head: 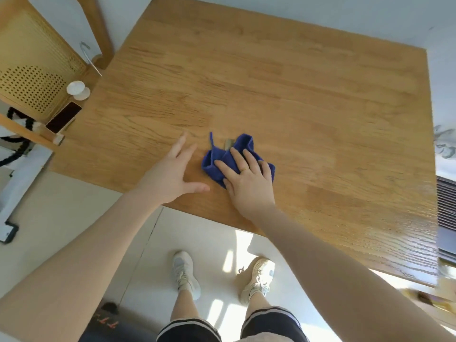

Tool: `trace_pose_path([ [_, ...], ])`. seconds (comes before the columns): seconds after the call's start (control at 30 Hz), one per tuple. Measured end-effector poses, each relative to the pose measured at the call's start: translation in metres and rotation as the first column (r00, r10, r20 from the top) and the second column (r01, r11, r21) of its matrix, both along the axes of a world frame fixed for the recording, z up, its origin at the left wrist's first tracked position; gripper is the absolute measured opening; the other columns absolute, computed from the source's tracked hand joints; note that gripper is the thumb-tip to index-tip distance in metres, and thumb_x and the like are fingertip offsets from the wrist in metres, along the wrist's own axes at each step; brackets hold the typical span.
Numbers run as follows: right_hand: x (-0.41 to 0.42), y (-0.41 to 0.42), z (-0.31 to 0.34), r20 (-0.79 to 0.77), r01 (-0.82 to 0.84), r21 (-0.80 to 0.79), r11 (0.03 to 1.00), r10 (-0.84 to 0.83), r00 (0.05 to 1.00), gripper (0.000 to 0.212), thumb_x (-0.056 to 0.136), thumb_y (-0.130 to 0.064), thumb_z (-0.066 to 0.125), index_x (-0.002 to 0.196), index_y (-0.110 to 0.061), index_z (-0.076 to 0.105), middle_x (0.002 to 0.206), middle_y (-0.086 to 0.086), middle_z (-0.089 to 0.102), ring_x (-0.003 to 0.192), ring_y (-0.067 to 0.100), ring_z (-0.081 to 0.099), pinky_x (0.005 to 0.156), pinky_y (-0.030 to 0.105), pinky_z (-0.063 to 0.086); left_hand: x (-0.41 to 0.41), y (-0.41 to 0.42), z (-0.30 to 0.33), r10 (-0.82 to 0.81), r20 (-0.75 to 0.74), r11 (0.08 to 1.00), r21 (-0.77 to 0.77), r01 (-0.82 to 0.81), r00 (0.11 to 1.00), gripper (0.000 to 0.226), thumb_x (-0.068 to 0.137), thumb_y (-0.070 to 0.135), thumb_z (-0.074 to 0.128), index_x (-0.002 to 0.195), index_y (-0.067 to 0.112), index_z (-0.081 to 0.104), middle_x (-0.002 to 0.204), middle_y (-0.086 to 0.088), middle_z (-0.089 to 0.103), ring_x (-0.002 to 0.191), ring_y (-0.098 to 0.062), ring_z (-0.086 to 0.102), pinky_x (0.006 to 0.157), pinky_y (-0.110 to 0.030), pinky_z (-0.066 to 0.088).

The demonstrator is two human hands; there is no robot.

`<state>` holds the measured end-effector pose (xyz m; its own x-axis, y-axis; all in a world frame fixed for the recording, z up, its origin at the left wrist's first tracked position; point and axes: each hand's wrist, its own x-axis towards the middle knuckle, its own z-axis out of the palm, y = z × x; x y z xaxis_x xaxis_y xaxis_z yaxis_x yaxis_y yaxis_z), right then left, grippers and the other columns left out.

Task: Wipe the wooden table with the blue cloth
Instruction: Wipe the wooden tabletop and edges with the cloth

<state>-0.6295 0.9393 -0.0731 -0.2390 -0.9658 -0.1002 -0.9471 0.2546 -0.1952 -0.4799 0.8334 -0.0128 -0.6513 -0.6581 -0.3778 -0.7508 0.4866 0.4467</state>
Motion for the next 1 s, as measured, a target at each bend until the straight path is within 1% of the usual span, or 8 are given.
trace_pose_path([
  [0.13,0.040,0.003,0.004,0.039,-0.049,0.064,0.997,0.046,0.998,0.044,0.088,-0.041,0.030,0.125,-0.038,0.053,0.137,0.005,0.052,0.124,0.032,0.049,0.096,0.051,0.039,0.023,-0.037,0.006,-0.163,-0.036,0.986,0.025,0.164,0.986,0.078,0.086,0.039,0.060,0.149,0.023,0.017,0.157,0.015,-0.003,0.144,-0.010,0.013,0.113,-0.032,0.023],
  [0.23,0.032,-0.036,0.004,0.056,-0.036,0.033,0.999,0.034,0.998,0.046,0.091,-0.044,0.025,0.131,-0.039,0.047,0.145,0.004,0.042,0.134,0.031,0.037,0.101,0.051,0.031,0.046,-0.060,0.002,-0.163,-0.034,0.986,-0.037,0.162,0.986,0.072,0.090,0.041,0.053,0.149,0.021,0.016,0.158,0.010,0.005,0.143,-0.013,0.016,0.113,-0.031,0.022],
  [0.37,0.038,-0.101,0.006,0.063,0.247,0.033,0.968,-0.249,0.967,0.041,0.098,-0.040,0.031,0.139,-0.042,0.032,0.156,-0.001,0.019,0.143,0.025,0.010,0.110,0.048,0.010,0.079,-0.086,-0.008,-0.150,0.078,0.977,-0.138,0.160,0.986,0.065,0.096,0.034,0.045,0.150,0.019,0.012,0.158,0.003,0.005,0.144,-0.023,0.010,0.115,-0.035,0.014],
  [0.47,0.073,-0.112,0.004,0.090,0.311,0.017,0.950,-0.311,0.946,0.041,0.097,-0.034,0.036,0.138,-0.037,0.037,0.154,0.004,0.023,0.142,0.029,0.015,0.110,0.050,0.013,0.102,-0.100,-0.016,-0.085,0.223,0.976,-0.178,0.126,0.971,0.076,0.092,0.043,0.048,0.150,0.019,0.005,0.159,0.001,-0.003,0.145,-0.026,0.002,0.117,-0.041,0.007],
  [0.57,0.129,-0.102,-0.001,0.046,0.117,-0.056,0.991,-0.115,0.992,0.039,0.087,-0.033,0.042,0.124,-0.033,0.053,0.140,0.009,0.047,0.128,0.036,0.043,0.100,0.052,0.035,0.118,-0.118,-0.021,0.086,0.310,0.958,-0.286,0.006,0.947,0.103,0.077,0.062,0.058,0.150,0.018,-0.001,0.158,-0.007,-0.008,0.144,-0.032,-0.003,0.116,-0.048,0.000],
  [0.7,0.156,-0.115,-0.001,0.101,-0.003,-0.005,1.000,0.003,0.995,0.040,0.086,-0.039,0.034,0.120,-0.036,0.056,0.136,0.007,0.053,0.123,0.034,0.049,0.096,0.049,0.040,0.129,-0.135,-0.026,0.269,0.342,0.952,-0.237,-0.194,0.901,0.124,0.062,0.076,0.060,0.148,0.017,-0.007,0.155,-0.019,-0.013,0.141,-0.044,-0.002,0.114,-0.056,0.008],
  [0.87,0.141,-0.178,-0.001,0.076,0.038,-0.026,0.999,-0.036,0.996,0.041,0.095,-0.039,0.033,0.135,-0.036,0.042,0.150,0.005,0.033,0.139,0.031,0.026,0.107,0.049,0.021,0.141,-0.140,-0.036,0.309,0.224,0.936,-0.243,-0.254,0.924,0.103,0.073,0.069,0.056,0.149,0.019,0.007,0.156,-0.013,0.009,0.140,-0.037,0.014,0.110,-0.048,0.024],
  [1.0,0.156,-0.212,-0.002,0.053,0.246,-0.015,0.969,-0.245,0.968,0.043,0.099,-0.036,0.031,0.142,-0.037,0.028,0.156,0.003,0.017,0.143,0.027,0.009,0.111,0.047,0.008,0.167,-0.151,-0.038,0.414,-0.150,0.886,-0.162,-0.435,0.898,0.052,0.096,0.035,0.041,0.143,0.015,0.033,0.150,-0.003,0.034,0.135,-0.025,0.033,0.109,-0.039,0.030],
])
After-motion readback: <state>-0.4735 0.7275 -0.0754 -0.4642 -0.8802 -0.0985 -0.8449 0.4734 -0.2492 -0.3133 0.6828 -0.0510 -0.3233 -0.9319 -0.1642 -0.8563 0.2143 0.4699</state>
